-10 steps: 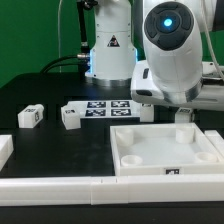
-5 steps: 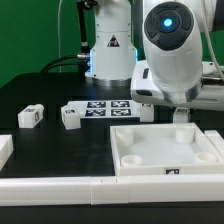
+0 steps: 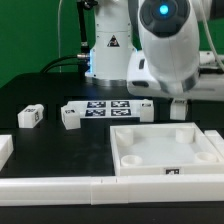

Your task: Assemble one leg

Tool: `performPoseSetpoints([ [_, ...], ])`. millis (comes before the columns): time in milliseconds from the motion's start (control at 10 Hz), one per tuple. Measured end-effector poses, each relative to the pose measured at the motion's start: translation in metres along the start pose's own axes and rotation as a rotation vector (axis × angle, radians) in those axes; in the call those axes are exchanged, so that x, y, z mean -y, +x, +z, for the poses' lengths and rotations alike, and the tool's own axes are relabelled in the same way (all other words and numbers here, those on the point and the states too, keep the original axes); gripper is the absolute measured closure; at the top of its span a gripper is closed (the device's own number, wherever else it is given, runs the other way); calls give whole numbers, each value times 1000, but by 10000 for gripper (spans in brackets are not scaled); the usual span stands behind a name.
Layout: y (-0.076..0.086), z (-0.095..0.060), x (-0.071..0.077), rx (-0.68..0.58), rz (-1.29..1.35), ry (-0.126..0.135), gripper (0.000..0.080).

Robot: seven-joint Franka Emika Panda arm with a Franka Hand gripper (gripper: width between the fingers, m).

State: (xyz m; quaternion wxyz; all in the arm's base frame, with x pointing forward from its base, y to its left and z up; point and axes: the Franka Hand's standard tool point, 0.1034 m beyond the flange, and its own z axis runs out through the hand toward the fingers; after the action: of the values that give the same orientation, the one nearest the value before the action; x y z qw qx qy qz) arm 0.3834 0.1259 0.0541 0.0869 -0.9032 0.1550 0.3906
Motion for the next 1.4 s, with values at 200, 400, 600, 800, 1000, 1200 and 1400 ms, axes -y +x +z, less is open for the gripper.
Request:
performPoseSetpoints([
  [200,-8,-22,1,3,-6,8,508],
  [400,-4,-25,5,-31,-10,13,508],
  [600,-2,-25,5,-44,-9,15,508],
  [800,6,-32,11,-262,-27,33,508],
  [1000,13,-54,9,-397,-104,1,508],
  [1200,26,-75,11,-603,-143,6,508],
  [1400,34,-94,17,-743,-188,8,508],
])
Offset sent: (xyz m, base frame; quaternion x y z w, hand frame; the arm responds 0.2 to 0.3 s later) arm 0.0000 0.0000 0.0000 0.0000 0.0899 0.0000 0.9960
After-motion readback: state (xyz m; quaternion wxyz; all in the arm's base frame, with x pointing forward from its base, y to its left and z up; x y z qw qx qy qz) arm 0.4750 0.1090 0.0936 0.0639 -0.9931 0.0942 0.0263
